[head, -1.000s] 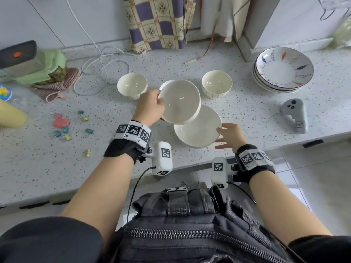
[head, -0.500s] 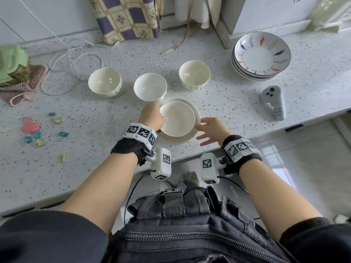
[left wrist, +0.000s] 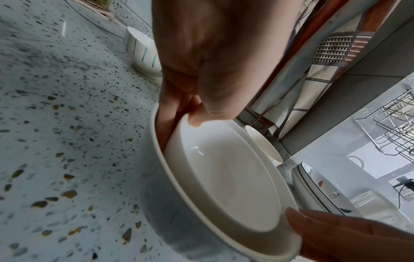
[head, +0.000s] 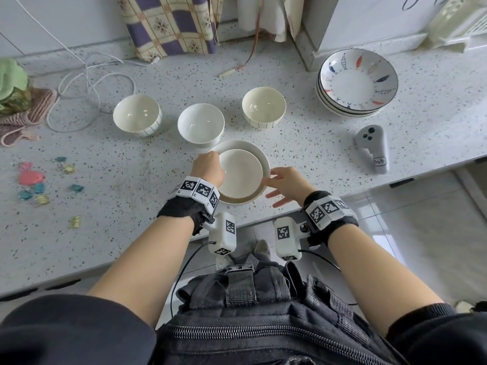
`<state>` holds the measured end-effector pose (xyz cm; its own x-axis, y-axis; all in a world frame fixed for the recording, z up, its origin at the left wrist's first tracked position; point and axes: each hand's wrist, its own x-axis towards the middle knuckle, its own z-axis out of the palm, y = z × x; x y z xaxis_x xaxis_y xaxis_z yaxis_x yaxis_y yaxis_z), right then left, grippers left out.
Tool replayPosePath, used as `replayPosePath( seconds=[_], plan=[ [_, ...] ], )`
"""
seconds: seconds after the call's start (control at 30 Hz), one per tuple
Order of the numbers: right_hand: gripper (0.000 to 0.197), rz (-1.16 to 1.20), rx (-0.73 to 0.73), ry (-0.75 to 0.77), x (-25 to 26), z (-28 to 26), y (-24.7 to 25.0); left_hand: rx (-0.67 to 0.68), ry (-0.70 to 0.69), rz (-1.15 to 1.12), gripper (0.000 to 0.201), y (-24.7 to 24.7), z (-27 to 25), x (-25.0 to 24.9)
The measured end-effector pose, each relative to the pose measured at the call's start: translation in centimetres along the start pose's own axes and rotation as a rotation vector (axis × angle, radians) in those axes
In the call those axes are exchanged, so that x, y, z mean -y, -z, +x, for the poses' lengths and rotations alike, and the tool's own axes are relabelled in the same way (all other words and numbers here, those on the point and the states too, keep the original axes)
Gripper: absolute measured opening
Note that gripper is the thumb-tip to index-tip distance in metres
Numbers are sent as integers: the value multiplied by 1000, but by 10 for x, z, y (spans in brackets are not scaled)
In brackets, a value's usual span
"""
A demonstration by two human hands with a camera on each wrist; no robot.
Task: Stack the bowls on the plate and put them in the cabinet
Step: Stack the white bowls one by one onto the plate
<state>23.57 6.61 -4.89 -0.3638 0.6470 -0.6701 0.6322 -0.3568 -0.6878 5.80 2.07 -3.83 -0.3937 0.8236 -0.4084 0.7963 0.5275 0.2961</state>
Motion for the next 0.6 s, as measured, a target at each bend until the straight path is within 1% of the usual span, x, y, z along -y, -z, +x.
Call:
replayPosePath(
  seconds=[0.23,0.33,0.37,0.43,0.53,0.6],
  plan=[
    [44,-53,37,13,3,4,4,-26,16,57,32,-3,2,-2],
    [46,-66,36,2,6,9,7,-54,-1,74,31,-2,2,-2],
    [48,-68,37,-3,7,10,8,-81,-8,75,29,-1,3,-1],
    [50,-73,46,-10,10,14,11,-178,1,52,24,4,4,-1],
    [48,-62,61,-5,16,18,13,-332,65,-53,25,16,6,0],
    [48,-46,67,-3,21,22,15,-395,125,-124,27,22,8,2]
  ],
)
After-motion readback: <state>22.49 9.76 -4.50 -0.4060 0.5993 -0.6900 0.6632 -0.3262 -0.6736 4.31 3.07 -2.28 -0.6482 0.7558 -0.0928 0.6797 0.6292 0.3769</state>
